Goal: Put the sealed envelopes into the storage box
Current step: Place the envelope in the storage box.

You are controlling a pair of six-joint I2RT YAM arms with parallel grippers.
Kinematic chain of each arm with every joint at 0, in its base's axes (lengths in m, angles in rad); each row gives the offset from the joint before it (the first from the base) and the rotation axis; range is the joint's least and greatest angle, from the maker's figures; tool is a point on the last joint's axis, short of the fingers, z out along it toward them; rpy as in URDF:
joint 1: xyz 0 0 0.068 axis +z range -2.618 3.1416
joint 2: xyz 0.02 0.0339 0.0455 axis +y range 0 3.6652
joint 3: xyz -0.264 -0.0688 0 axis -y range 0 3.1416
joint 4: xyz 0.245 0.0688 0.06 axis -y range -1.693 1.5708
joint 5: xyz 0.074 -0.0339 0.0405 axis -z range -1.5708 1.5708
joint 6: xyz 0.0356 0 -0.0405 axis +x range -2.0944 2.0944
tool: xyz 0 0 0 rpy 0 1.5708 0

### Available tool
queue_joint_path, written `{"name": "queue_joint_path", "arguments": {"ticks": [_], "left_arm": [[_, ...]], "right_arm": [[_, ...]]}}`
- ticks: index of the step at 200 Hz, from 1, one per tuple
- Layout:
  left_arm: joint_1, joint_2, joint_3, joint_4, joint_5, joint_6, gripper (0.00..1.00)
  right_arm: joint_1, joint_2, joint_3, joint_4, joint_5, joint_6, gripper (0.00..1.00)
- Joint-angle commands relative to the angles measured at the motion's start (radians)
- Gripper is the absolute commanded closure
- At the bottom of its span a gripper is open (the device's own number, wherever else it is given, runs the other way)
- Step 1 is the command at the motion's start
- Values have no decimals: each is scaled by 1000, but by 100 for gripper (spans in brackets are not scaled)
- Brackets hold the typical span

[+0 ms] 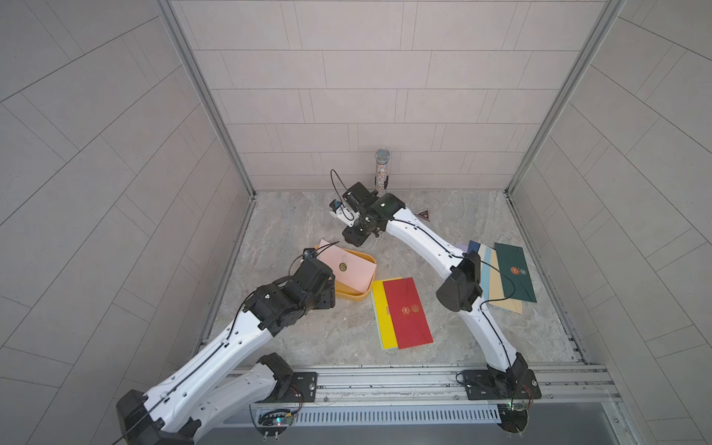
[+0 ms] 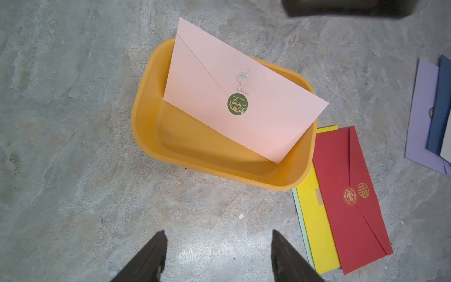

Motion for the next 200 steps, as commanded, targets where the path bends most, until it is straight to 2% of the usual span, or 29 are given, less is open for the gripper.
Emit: {"name": "queue_joint_path", "arguments": {"ticks": [1,22,38,72,83,123,166,200], "left_arm": [[-7,-7,-10,-4,-5,-5,28],[-7,-17,-9,-3,4,-4,28],[-8,-33,-6,-13,11,-11,28],[-6,-77,-1,-45,2,-51,28],[-6,-87,4,-61,-16,-58,28],[-7,-107,5,-71,-45,-62,28],[-6,-128,-5,-55,-46,-55,28],[-6,-129,-10,-45,-40,-50,28]], "right_arm": [[-22,-179,-181,87,22,146,52],[-50,-287,-431,253,-53,258,53],[-63,-294,-518,332,-104,386,61],[-65,-141,-412,329,-189,541,85],[-61,-94,-386,365,-213,586,88],[-55,70,-259,474,-254,732,90],[-37,230,-41,417,-302,765,90],[-16,275,0,421,-332,752,91]]}}
